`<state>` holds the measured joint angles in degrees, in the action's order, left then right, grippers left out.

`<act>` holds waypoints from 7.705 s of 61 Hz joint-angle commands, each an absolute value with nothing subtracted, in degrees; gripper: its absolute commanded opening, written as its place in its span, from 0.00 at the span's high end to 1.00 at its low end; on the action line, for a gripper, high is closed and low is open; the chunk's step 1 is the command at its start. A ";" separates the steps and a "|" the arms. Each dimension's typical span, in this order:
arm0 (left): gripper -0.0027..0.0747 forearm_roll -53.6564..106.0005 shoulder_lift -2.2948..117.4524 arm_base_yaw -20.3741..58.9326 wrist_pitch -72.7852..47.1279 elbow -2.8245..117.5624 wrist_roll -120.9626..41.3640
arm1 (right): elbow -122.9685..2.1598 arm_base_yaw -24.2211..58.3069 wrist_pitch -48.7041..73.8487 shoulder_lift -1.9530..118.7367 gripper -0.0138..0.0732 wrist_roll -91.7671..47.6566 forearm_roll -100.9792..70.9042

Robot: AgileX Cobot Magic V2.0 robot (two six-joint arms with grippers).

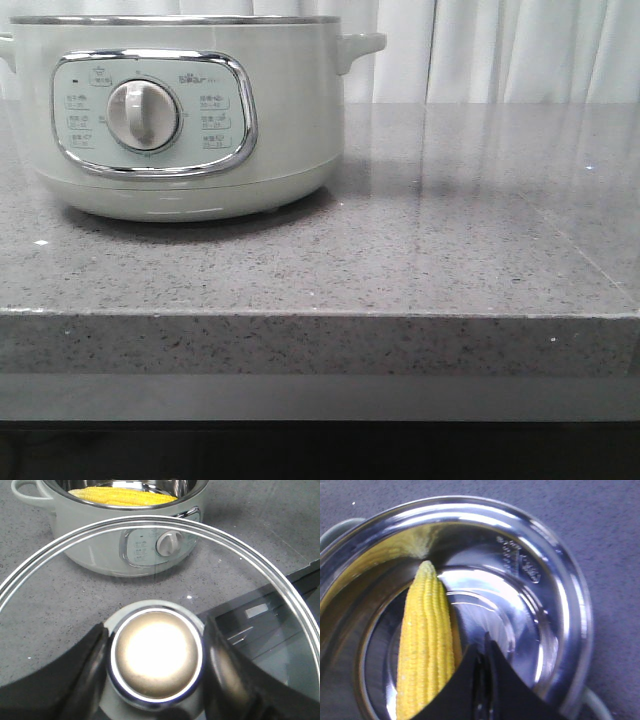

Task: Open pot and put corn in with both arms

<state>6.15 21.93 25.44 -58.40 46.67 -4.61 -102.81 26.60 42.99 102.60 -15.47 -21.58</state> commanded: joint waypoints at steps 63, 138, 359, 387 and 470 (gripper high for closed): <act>0.81 7.29 26.37 25.55 -48.22 51.63 -4.13 | -29.10 8.37 14.35 30.94 0.94 -18.52 -17.51; 0.81 4.11 94.55 25.44 -51.93 110.09 -4.52 | -21.10 8.37 14.37 14.56 0.94 -18.52 -17.57; 0.99 5.93 7.12 23.87 -7.83 19.85 -6.90 | -21.10 8.37 14.55 14.56 0.94 -18.52 -17.57; 0.99 1.42 5.24 20.36 -7.94 17.18 -3.28 | -21.10 8.37 14.61 14.56 0.94 -18.52 -17.57; 0.99 4.37 -1.67 2.76 -7.51 -0.36 -2.88 | -21.10 8.37 14.95 14.56 0.94 -18.52 -17.57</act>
<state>3.74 -0.31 2.87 -12.28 -0.35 -3.56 -19.65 8.68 18.99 14.18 -18.28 -17.17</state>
